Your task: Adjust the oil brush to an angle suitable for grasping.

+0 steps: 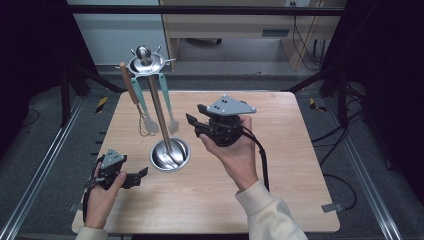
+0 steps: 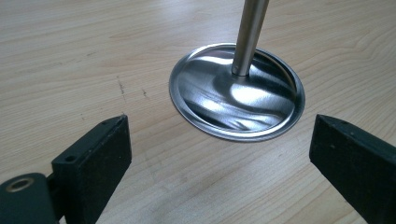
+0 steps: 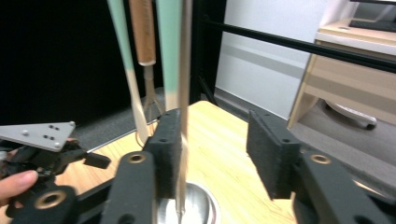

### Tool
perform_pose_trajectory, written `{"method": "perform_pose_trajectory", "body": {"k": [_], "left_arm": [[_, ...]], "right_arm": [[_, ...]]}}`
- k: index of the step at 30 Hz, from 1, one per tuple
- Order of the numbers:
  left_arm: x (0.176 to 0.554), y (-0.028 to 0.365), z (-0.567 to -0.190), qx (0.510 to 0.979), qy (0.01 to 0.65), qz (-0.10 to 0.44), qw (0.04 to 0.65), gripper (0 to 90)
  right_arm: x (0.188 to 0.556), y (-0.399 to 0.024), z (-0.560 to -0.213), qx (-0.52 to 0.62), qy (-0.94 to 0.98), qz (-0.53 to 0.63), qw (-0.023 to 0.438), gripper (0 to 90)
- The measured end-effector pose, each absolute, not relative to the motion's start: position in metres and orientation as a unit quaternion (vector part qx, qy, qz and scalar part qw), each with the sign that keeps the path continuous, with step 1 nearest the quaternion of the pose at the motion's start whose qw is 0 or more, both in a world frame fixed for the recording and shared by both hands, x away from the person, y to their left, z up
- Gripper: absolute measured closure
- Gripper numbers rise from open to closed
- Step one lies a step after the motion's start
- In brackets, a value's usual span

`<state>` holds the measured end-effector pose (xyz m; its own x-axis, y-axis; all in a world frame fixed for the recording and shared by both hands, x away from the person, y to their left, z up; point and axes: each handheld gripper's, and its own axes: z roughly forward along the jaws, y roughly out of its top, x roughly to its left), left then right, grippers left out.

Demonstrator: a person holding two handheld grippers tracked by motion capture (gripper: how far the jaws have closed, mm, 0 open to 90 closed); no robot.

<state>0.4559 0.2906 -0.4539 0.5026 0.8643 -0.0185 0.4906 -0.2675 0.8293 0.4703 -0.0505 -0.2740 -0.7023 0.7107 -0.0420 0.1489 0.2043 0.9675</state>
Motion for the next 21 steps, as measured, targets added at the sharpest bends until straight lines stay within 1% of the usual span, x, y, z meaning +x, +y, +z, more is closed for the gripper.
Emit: {"method": "perform_pose_trajectory", "body": {"k": [4, 6, 12, 13, 14, 15, 18, 21], "left_arm": [[0.456, 0.291, -0.454, 0.763, 0.444, 0.227, 0.412, 5.4], [0.456, 0.291, -0.454, 0.762, 0.444, 0.228, 0.412, 5.4], [0.455, 0.291, -0.454, 0.758, 0.448, 0.229, 0.415, 5.4], [0.455, 0.291, -0.454, 0.758, 0.448, 0.229, 0.415, 5.4], [0.454, 0.291, -0.453, 0.756, 0.448, 0.233, 0.418, 5.4], [0.454, 0.292, -0.452, 0.754, 0.449, 0.234, 0.419, 5.3], [0.454, 0.292, -0.452, 0.752, 0.449, 0.238, 0.419, 5.3], [0.454, 0.293, -0.453, 0.753, 0.450, 0.240, 0.416, 5.2]], "right_arm": [[0.473, -0.061, -0.278, 0.311, 0.728, 0.553, 0.259, 41.8], [0.473, -0.068, -0.281, 0.322, 0.724, 0.549, 0.267, 34.4], [0.475, -0.092, -0.297, 0.357, 0.717, 0.532, 0.276, 18.4], [0.475, -0.092, -0.297, 0.357, 0.717, 0.532, 0.276, 18.4], [0.474, -0.101, -0.304, 0.370, 0.715, 0.525, 0.276, 14.2], [0.474, -0.105, -0.308, 0.373, 0.716, 0.518, 0.282, 12.0], [0.474, -0.118, -0.321, 0.384, 0.720, 0.503, 0.286, 9.1], [0.473, -0.132, -0.333, 0.398, 0.718, 0.492, 0.289, 8.9]]}}
